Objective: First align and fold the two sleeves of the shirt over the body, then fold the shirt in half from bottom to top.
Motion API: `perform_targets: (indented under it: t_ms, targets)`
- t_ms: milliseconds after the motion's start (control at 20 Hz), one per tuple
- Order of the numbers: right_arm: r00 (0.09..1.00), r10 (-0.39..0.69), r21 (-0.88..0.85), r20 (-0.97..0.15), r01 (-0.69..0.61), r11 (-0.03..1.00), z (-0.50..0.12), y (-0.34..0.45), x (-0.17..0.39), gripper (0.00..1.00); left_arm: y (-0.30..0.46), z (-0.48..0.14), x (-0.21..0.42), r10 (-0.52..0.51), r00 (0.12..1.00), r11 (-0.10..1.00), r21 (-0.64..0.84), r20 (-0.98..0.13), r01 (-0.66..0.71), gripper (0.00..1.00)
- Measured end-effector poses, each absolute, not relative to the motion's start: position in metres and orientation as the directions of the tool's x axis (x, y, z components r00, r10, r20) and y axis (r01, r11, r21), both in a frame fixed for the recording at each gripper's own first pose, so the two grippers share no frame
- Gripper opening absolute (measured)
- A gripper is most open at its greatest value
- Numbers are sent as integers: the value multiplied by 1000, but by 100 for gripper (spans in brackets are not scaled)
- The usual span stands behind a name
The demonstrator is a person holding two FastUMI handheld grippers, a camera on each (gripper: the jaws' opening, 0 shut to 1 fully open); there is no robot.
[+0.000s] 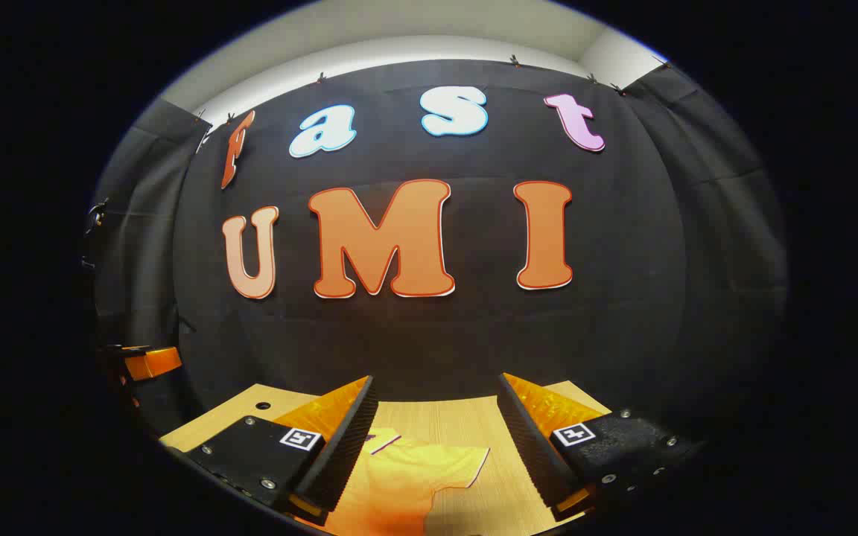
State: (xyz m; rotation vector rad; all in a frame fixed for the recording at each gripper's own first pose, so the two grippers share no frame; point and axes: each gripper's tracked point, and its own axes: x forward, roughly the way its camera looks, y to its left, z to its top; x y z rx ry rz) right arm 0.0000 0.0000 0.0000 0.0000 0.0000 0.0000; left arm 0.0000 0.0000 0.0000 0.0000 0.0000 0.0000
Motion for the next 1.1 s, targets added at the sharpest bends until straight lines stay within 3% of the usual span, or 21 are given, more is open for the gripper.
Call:
perform_targets:
  t_ms: [200, 350, 600, 1100]
  targets:
    - [994, 10, 14, -108, -9, 1000, -25, -2, 11, 98, -1, 12, 7, -1, 1000, 999, 37, 26, 0, 98]
    - [992, -38, -2, -123, 38, 999, -27, -8, 15, 98, -16, 31, 13, -87, 991, 996, 14, 105, 86, 98]
    - [975, -135, -51, -177, 128, 991, -40, -11, 18, 98, -5, 16, 43, -95, 995, 994, 63, 17, 94, 98]
    - [957, -157, -36, -243, 152, 988, -45, -7, 38, 98, 16, 2, 60, -72, 997, 997, 40, -25, 73, 98]
